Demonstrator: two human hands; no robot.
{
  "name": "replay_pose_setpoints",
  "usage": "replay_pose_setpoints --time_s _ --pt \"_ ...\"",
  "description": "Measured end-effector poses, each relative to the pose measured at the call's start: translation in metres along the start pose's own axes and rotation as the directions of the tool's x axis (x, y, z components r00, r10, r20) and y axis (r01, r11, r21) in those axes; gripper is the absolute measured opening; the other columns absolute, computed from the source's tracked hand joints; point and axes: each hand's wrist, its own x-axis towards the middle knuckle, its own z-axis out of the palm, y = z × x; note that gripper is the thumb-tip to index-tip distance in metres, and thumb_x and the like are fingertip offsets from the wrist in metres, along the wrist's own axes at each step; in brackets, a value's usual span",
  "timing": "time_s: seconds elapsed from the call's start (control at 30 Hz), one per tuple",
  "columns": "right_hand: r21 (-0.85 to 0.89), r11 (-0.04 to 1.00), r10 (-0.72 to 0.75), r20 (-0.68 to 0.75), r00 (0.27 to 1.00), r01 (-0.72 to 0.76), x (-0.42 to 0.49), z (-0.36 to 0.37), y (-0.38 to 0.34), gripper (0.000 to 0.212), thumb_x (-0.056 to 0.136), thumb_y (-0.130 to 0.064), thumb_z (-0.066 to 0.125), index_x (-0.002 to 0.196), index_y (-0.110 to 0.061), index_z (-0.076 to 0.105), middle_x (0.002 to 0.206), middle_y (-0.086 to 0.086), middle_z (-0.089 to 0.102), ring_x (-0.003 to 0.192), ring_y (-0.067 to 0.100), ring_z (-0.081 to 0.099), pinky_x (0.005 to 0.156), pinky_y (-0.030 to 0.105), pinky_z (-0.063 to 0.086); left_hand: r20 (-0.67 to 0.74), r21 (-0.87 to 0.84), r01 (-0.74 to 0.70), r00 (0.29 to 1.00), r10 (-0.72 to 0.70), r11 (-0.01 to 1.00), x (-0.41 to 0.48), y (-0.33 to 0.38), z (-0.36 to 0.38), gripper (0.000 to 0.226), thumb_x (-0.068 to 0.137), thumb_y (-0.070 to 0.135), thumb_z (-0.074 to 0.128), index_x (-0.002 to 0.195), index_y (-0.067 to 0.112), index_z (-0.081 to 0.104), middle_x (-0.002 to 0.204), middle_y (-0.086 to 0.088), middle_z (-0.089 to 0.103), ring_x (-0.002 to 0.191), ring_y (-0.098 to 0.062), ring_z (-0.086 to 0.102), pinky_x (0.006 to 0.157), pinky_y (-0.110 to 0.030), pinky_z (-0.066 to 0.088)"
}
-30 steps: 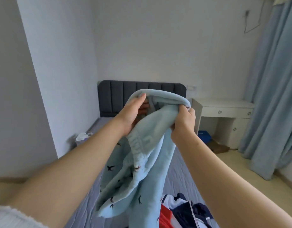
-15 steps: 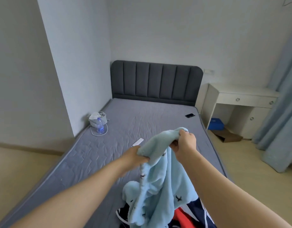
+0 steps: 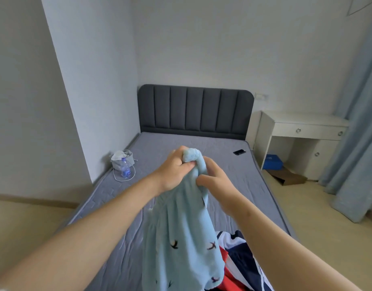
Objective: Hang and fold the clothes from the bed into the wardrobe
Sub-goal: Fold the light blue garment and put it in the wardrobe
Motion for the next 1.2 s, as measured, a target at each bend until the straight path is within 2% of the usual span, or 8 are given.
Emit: replay_pose_setpoints --time_s 0.2,0.33,0.47,0.6,0.7,0.83,1.0,1.2 --pt "-0.071 0.997 -0.010 -0.302 0.953 -0.011 0.010 0.003 -0.014 0.017 0.080 -0.008 0.051 0.068 -0.014 0.040 0.062 -0.005 0.039 0.055 0.010 0.036 0.049 0.020 0.030 0.104 -0.302 0.153 0.986 -0.127 0.941 -0.008 0.003 -0.010 0.009 0.097 0.020 0.047 0.101 0.023 0.055 0.100 0.011 0.066 0.091 0.001 0.060 0.083 -0.016 0.048" --pt "0.085 0.995 -0.013 -0.405 0.914 0.052 0.010 -0.005 -0.012 0.022 0.081 -0.003 0.049 0.069 -0.015 0.035 0.064 -0.004 0.037 0.056 0.010 0.035 0.047 0.020 0.031 0.288 -0.103 0.294 0.923 -0.254 0.950 -0.025 -0.030 -0.003 0.018 0.092 0.023 0.056 0.108 0.032 0.055 0.108 0.013 0.063 0.099 -0.001 0.058 0.086 -0.019 0.047" --pt "-0.022 0.999 0.032 -0.324 0.946 -0.042 0.008 -0.010 -0.009 0.016 0.078 -0.003 0.053 0.078 -0.014 0.041 0.073 0.000 0.044 0.065 0.013 0.042 0.055 0.024 0.037 0.163 -0.123 0.265 0.956 -0.244 0.956 -0.024 -0.034 -0.003 0.016 0.095 0.014 0.050 0.100 0.028 0.057 0.098 0.012 0.061 0.094 -0.002 0.056 0.084 -0.018 0.044" --pt "-0.095 0.992 0.068 -0.176 0.982 -0.085 0.006 -0.014 -0.010 0.036 0.076 -0.007 0.062 0.107 -0.020 0.048 0.091 -0.005 0.055 0.080 0.006 0.055 0.059 0.019 0.042 0.115 0.154 0.211 0.966 -0.230 0.965 -0.016 -0.024 -0.006 0.012 0.090 0.020 0.055 0.084 0.021 0.045 0.076 0.008 0.046 0.070 -0.006 0.041 0.061 -0.021 0.033" --pt "-0.114 0.991 0.054 -0.165 0.985 -0.073 0.005 -0.016 -0.012 0.014 0.076 -0.004 0.060 0.080 -0.016 0.063 0.069 -0.008 0.062 0.066 0.004 0.060 0.049 0.014 0.046 0.127 0.176 0.182 0.970 -0.206 0.967 -0.012 -0.017 -0.011 0.020 0.086 0.014 0.057 0.078 0.022 0.041 0.072 0.008 0.043 0.065 -0.005 0.037 0.055 -0.016 0.030" --pt "0.028 1.000 0.012 -0.257 0.966 -0.005 0.011 -0.011 -0.028 0.021 0.079 -0.001 0.053 0.072 -0.018 0.062 0.062 -0.007 0.062 0.062 0.004 0.060 0.044 0.013 0.044 0.176 -0.008 0.238 0.956 -0.233 0.971 -0.008 -0.006 -0.022 0.030 0.078 0.011 0.067 0.100 0.021 0.048 0.085 0.005 0.056 0.078 -0.007 0.049 0.074 -0.022 0.042" --pt "0.097 0.994 -0.022 -0.292 0.956 0.053 0.021 -0.008 -0.060 0.020 0.072 0.006 0.045 0.068 -0.012 0.055 0.058 -0.005 0.055 0.060 0.012 0.052 0.055 0.021 0.042 0.384 0.105 0.364 0.843 -0.376 0.925 -0.004 0.008 -0.030 0.031 0.077 0.009 0.068 0.101 0.028 0.062 0.098 0.009 0.070 0.089 -0.007 0.066 0.081 -0.026 0.054" --pt "-0.085 0.996 -0.016 -0.238 0.971 -0.005 0.021 -0.011 -0.075 0.015 0.075 -0.001 0.049 0.077 -0.015 0.051 0.069 -0.002 0.051 0.062 0.013 0.048 0.053 0.022 0.038 0.162 0.012 0.338 0.928 -0.335 0.941 -0.001 0.013 -0.039 0.025 0.077 0.027 0.069 0.101 0.029 0.064 0.108 0.004 0.068 0.103 -0.013 0.061 0.093 -0.032 0.048"
